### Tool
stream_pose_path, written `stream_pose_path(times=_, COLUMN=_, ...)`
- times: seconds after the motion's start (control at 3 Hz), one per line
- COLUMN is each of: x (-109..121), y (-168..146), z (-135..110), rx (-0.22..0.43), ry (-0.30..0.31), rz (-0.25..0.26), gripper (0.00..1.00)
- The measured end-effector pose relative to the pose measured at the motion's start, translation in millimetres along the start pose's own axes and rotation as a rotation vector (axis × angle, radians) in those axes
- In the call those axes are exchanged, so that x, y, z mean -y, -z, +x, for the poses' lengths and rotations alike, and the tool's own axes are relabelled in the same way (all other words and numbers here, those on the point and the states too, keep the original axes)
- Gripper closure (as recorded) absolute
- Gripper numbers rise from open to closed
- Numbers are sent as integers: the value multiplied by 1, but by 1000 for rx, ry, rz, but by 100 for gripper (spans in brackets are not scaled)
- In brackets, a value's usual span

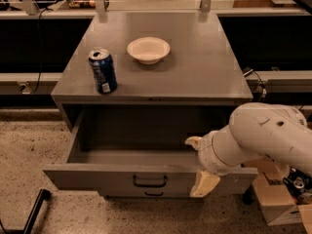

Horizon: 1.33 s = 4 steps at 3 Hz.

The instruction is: Open top drawer

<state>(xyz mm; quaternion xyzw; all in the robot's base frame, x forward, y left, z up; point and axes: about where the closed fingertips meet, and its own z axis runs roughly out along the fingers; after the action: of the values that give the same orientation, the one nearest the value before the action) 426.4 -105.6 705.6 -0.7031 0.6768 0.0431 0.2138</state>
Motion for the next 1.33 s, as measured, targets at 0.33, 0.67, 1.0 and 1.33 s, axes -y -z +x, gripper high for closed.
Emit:
stream_pose_path(times=0.33, x=0, y=0, z=-1, rx=2, ry=0, rz=0, gripper=1)
stream_pose_path(times=0.67, x=1, y=2, z=-3, rx=0, ry=9, rz=-12, gripper=0)
stream_pose_path(times=1.0, x=14, y=19, z=-15, rx=-7, ry=57, rz=-45, gripper=0)
stream_pose_path(times=1.33, x=43, y=37, z=-23, rx=-21, ry=105, rz=-87, gripper=17)
